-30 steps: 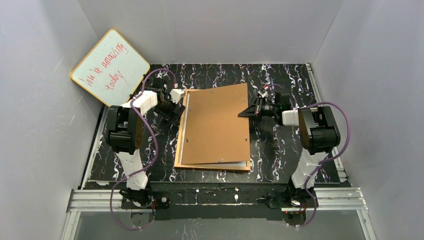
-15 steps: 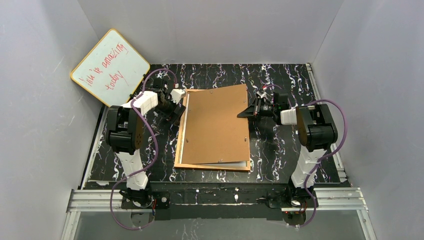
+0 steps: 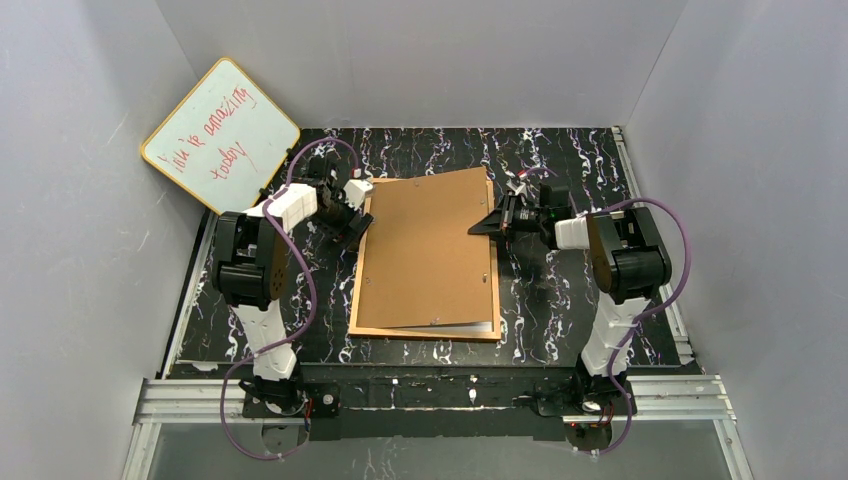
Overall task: Put the photo into the frame
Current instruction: Place the photo frame item in the photo frame.
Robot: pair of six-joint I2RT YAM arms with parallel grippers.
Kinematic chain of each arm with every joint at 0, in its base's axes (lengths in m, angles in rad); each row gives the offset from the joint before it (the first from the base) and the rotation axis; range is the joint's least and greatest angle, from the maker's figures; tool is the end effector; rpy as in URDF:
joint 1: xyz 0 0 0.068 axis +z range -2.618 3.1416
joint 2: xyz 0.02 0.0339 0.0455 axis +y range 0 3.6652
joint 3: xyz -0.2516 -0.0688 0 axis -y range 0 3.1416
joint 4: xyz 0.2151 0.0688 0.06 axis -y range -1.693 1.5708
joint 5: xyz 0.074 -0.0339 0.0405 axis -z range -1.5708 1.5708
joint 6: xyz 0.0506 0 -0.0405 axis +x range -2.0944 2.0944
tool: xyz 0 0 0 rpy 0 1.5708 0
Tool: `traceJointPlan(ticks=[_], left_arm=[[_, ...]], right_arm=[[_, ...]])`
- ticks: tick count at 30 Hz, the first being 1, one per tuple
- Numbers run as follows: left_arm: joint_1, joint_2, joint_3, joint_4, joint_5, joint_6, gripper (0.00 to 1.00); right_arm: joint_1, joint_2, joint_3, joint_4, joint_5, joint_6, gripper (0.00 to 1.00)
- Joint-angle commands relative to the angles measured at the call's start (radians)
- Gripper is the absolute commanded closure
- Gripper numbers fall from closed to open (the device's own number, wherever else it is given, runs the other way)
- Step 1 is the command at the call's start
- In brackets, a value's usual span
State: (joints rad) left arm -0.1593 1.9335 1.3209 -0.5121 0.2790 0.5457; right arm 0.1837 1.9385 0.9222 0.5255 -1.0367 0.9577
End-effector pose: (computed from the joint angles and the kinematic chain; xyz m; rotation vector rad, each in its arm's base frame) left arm 0.3657 -0.0729 0.1635 0.9910 2.4503 -0.2490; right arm 0.3486 0.1091 0.1500 0.1304 2.2631 1.7241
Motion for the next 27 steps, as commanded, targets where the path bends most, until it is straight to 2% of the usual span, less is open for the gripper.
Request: traceJointPlan(ticks=[1,4,7,10,14,16,20,25,27], left_arm=[[-0.022,0.047,-0.071,-0.109,0.141,-0.004,0.12],[-0.022,0.039,-0.073,-0.112,0.145,-0.002,0.11],[-0.022,0.034,-0.072,-0.115,0.143,0.002,0.12],[-0.022,0.032,-0.067,-0.115,0.132,0.005,0.11],[-0.017,0.033,-0.058,-0.106,0.113,-0.023,0.12],[-0.007,0.039,-0.045,-0.101,0.109,-0.053,0.12],[0.003,0.035,-0.042,-0.101,0.117,-0.06,0.12],[0.009,0.024,-0.041,-0.103,0.106,-0.054,0.12],[0.011,0.025,-0.039,-0.105,0.103,-0.055,0.12]], right_arm=[[0.032,0.008,0.044,-0.01,0.031,-0.009,0.99],[0.039,-0.009,0.072,-0.131,0.082,-0.077,0.99],[0.051,-0.033,0.123,-0.289,0.145,-0.171,0.8],[0.064,-0.05,0.19,-0.465,0.192,-0.273,0.52],[0.07,-0.082,0.224,-0.575,0.271,-0.332,0.17],[0.09,-0.087,0.252,-0.644,0.324,-0.361,0.03],[0.146,-0.073,0.368,-0.852,0.495,-0.426,0.01],[0.168,-0.049,0.463,-1.084,0.709,-0.418,0.01],[0.173,-0.049,0.47,-1.119,0.761,-0.424,0.01]])
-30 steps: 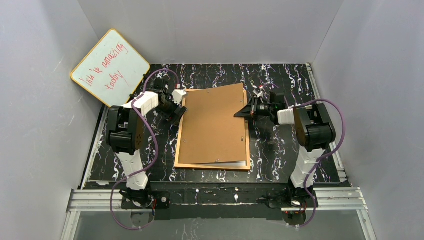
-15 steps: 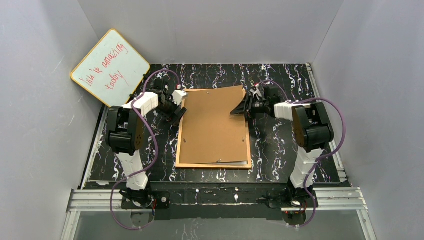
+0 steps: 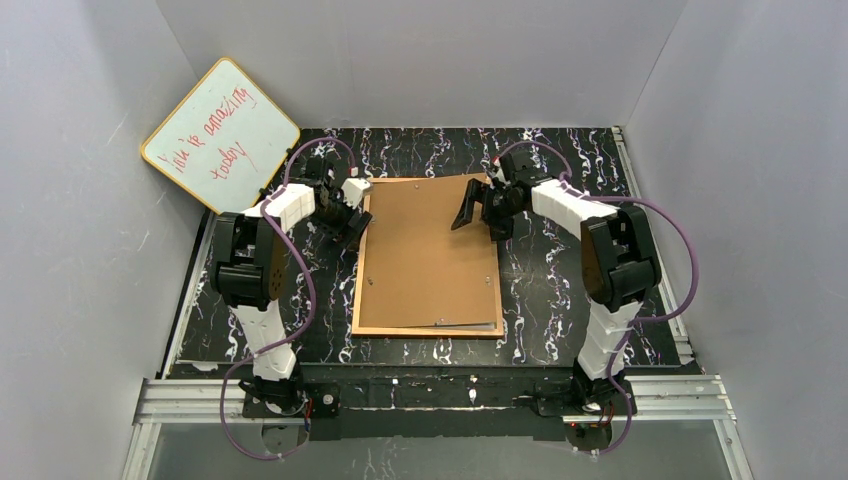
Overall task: Put the photo into the frame
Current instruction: Place the photo frame item in the photo frame.
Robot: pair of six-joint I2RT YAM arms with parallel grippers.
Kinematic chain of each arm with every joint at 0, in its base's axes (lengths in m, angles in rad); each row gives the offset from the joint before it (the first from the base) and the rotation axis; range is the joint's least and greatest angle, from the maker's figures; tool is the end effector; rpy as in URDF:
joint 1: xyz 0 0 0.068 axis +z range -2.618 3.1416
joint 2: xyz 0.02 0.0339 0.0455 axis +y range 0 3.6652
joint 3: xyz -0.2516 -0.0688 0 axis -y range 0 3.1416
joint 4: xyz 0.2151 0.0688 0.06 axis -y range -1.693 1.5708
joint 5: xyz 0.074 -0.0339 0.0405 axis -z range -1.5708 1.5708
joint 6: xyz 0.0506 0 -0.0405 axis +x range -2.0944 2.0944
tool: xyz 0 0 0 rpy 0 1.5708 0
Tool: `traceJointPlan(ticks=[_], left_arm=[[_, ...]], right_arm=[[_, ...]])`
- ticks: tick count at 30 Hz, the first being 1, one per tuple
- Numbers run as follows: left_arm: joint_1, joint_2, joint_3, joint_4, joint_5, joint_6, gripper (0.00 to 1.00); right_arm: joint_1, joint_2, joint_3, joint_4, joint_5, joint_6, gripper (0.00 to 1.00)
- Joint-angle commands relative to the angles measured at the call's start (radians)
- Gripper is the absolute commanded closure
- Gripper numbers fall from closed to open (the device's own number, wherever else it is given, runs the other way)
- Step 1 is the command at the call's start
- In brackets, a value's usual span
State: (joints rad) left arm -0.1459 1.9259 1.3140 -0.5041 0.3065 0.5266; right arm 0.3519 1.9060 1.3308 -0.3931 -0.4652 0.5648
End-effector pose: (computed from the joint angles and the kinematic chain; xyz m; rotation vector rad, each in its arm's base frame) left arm 0.3655 -0.0691 0.1651 0.9549 2.4477 -0.2833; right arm 0.3521 0.1535 0.1862 0.0877 2.6584 0.9282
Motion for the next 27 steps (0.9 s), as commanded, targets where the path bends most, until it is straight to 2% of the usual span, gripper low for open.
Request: traceJointPlan(ticks=[1,10,14,16,21,22,24,27], left_arm=[[-0.001,0.032,-0.032,-0.115,0.076,-0.035,0.12],[0.002,0.032,-0.028,-0.127,0.078,-0.034,0.12],[0.006,0.029,-0.025,-0.141,0.09,-0.027,0.12],[0.008,0.027,-0.019,-0.16,0.096,-0.017,0.12],[0.027,0.003,-0.006,-0.233,0.146,0.018,0.12],[0.029,-0.002,-0.006,-0.252,0.158,0.03,0.12],[0.029,-0.018,-0.016,-0.28,0.181,0.056,0.12],[0.029,-0.042,-0.041,-0.304,0.213,0.082,0.13]], right_arm=[[0.008,-0.022,0.061,-0.206,0.209,-0.031,0.01],[0.041,-0.061,0.135,-0.277,0.318,-0.054,0.01],[0.039,-0.125,0.134,-0.228,0.331,-0.063,0.01],[0.024,-0.146,0.113,-0.192,0.282,-0.043,0.01],[-0.04,-0.204,0.0,-0.057,0.034,0.037,0.01],[-0.033,-0.235,-0.035,-0.015,0.003,0.045,0.01],[0.025,-0.295,-0.078,0.038,0.037,0.035,0.01],[0.143,-0.341,-0.098,0.016,0.086,0.017,0.09]])
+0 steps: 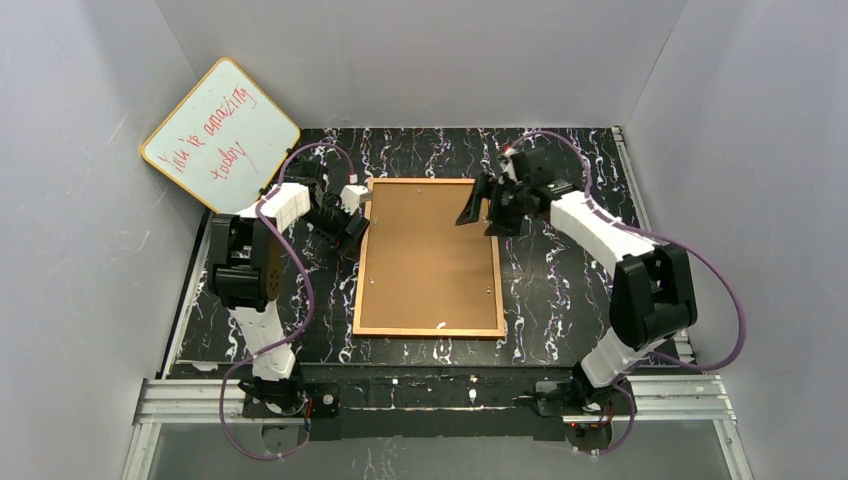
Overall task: Put the photo into the frame
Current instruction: Place the photo frame item in the photo frame, then install the photo frame at the center of the board.
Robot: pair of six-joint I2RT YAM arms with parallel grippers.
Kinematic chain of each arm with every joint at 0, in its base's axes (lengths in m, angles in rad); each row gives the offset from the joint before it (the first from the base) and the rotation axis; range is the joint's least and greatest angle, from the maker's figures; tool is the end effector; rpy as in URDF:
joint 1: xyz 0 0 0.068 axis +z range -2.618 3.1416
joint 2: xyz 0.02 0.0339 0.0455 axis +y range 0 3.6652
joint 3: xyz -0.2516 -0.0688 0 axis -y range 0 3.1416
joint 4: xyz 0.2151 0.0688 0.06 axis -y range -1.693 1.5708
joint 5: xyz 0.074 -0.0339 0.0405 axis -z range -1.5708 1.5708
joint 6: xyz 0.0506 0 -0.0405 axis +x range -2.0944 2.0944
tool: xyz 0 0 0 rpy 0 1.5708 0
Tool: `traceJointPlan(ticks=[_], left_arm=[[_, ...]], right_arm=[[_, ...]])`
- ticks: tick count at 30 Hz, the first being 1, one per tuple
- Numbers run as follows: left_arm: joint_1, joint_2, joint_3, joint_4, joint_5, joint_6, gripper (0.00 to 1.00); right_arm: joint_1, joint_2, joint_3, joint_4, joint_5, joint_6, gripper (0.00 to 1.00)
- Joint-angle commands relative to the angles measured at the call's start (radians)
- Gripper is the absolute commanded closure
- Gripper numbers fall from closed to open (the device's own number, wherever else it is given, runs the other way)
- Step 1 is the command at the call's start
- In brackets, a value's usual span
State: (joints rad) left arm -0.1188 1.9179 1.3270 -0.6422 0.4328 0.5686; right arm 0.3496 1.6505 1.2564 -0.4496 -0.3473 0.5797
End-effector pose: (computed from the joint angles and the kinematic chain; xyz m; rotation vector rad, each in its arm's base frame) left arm 0.3523 -0.0634 0.1669 0.9980 2.4903 -0.4726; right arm 0.3159 0.1335 0.2463 0.1221 2.5212 0.8243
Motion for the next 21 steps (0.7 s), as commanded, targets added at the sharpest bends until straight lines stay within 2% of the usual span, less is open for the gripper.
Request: traceJointPlan(ticks=[1,3,5,9,13,16,21], left_arm=[[0.002,-0.036,-0.058,-0.175,0.094,0.049,0.13],[0.002,-0.034,-0.066,-0.192,0.1,0.063,0.14],[0.002,-0.033,-0.078,-0.196,0.097,0.073,0.15],[0.002,-0.038,-0.089,-0.198,0.093,0.082,0.16],[0.002,-0.047,-0.089,-0.203,0.098,0.08,0.16],[0.002,-0.049,-0.097,-0.206,0.1,0.086,0.17],[0.002,-0.045,-0.118,-0.205,0.09,0.096,0.17]], right_arm=[[0.176,-0.097,-0.049,0.074,-0.032,0.009,0.11],[0.255,-0.12,-0.102,0.079,-0.018,0.024,0.16],[0.32,-0.147,-0.162,0.098,-0.006,0.035,0.25],[0.42,-0.194,-0.269,0.139,0.016,0.054,0.52],[0.482,-0.262,-0.366,0.165,0.074,0.061,0.88],[0.494,-0.302,-0.445,0.21,0.064,0.081,0.98],[0.504,-0.288,-0.501,0.228,0.048,0.081,0.99]])
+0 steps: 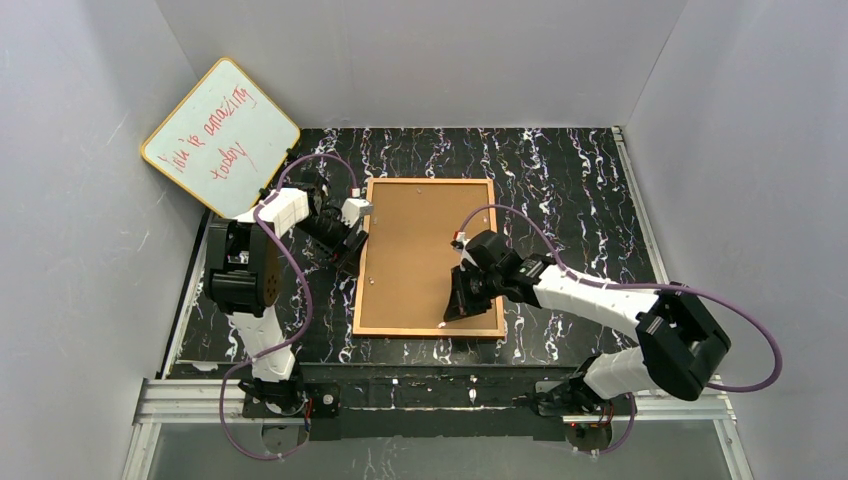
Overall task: Put the photo into the frame
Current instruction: Install the photo frame at the center of the board.
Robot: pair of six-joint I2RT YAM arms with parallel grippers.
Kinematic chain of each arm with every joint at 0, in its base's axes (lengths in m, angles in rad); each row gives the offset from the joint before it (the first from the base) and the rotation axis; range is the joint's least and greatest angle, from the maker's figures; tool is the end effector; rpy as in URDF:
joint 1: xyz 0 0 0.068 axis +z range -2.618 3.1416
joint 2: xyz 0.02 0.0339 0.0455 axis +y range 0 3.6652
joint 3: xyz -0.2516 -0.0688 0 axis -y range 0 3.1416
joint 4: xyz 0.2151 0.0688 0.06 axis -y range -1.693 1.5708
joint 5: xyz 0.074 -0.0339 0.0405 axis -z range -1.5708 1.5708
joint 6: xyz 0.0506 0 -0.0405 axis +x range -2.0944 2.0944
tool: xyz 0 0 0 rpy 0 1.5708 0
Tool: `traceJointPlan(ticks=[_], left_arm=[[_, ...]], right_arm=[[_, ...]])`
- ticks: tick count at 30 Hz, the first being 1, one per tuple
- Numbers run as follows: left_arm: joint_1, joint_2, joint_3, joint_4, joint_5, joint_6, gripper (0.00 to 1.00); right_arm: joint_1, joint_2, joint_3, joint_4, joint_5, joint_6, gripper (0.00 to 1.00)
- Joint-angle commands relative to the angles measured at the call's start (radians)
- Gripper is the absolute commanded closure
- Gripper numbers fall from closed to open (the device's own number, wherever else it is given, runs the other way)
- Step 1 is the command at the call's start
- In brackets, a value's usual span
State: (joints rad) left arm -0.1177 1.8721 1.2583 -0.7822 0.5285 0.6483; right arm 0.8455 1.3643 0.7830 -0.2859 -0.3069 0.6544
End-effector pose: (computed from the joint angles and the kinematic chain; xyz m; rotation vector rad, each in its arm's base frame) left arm 0.3203 -0.0636 0.1630 1.0935 2.5387 -0.6581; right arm 0.1612 0.2049 0.1986 -0.4046 2.6367 0.9677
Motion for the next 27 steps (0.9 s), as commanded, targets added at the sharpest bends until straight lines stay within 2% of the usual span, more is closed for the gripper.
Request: traceJointPlan(ticks=[1,27], left_arm=[[0.001,0.001,-0.051,-0.063,-0.007,0.016,0.17],[0.0,-0.005,-0.057,-0.066,0.009,0.028,0.19]], right_arm=[[0.012,0.004,-0.034,0.07,0.004,0.004,0.99],[0.058,0.131,-0.068,0.155,-0.006,-0.002,0.99]])
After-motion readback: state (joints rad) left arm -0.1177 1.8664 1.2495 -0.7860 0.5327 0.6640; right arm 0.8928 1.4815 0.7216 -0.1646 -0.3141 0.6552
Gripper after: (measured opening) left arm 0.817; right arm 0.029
